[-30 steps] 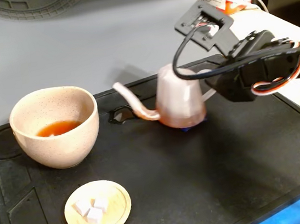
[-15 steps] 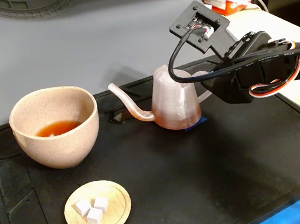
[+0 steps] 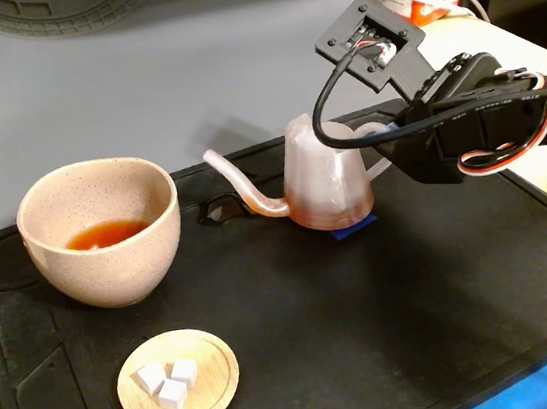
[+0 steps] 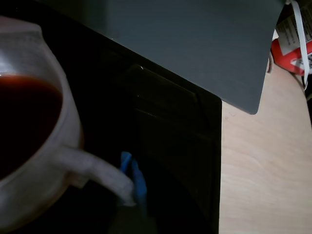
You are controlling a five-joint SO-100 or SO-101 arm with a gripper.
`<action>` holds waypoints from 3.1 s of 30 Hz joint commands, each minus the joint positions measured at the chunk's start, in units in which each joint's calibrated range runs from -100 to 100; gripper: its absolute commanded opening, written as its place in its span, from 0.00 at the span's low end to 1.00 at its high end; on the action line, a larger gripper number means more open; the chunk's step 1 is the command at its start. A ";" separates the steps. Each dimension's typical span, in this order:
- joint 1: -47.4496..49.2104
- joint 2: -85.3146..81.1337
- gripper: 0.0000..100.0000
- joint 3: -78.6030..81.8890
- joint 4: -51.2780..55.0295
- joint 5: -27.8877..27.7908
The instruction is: Pick up a kettle and pour liquid into a cup.
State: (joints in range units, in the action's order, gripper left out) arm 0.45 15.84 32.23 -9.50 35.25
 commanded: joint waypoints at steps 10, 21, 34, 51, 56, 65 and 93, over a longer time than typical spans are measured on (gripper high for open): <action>-0.72 -0.65 0.01 -2.47 -1.27 -2.32; -0.72 1.06 0.01 -2.56 -1.27 -2.48; -0.64 1.57 0.20 -2.56 -1.27 -2.74; 0.50 0.88 0.23 -0.56 -0.58 -2.53; 0.57 0.88 0.23 -0.29 -0.49 -2.53; 0.57 -3.13 0.18 4.52 -0.66 -2.64; 0.57 -56.20 0.07 49.71 -0.49 3.50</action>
State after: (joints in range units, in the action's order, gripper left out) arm 0.91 -33.90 80.14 -9.76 36.93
